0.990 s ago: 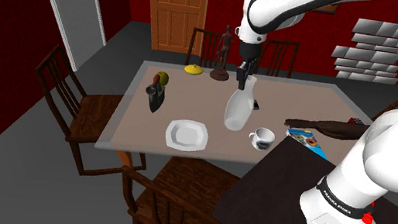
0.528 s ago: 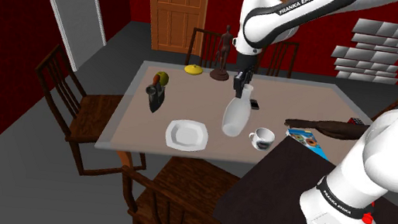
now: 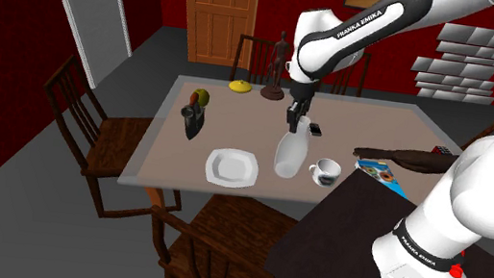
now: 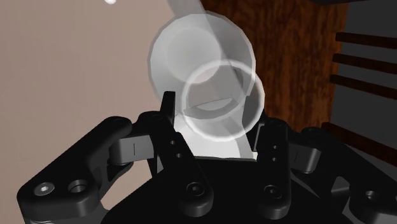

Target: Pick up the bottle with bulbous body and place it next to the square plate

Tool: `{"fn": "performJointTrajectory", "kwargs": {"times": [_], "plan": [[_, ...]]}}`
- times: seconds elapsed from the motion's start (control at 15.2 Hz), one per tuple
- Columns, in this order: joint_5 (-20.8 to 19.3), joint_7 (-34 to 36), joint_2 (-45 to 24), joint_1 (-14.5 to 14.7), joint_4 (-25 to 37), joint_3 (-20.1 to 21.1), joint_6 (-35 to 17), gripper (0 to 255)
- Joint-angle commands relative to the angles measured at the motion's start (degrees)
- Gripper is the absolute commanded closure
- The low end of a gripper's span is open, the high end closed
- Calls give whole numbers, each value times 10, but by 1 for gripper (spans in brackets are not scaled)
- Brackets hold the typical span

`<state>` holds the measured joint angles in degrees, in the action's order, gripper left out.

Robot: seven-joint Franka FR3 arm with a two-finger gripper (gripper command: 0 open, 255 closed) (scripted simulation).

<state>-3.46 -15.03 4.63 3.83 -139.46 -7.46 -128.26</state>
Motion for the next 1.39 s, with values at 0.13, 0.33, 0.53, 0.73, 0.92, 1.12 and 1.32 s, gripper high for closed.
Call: {"fn": "performJointTrajectory", "kwargs": {"times": [0.13,0.33,0.53,0.73,0.92,1.12,1.32], "plan": [[2,-2,-24,-1,-8,-1,-32,255],[4,-3,-42,-1,-14,-2,-57,255],[7,-5,-62,-1,-19,-2,-81,255],[9,-6,-83,-1,-23,-1,-106,255],[13,-8,-104,-1,-25,-1,-130,255],[14,-9,-116,-2,-26,0,-142,255],[14,-9,-116,-2,-26,0,-142,255]]}}
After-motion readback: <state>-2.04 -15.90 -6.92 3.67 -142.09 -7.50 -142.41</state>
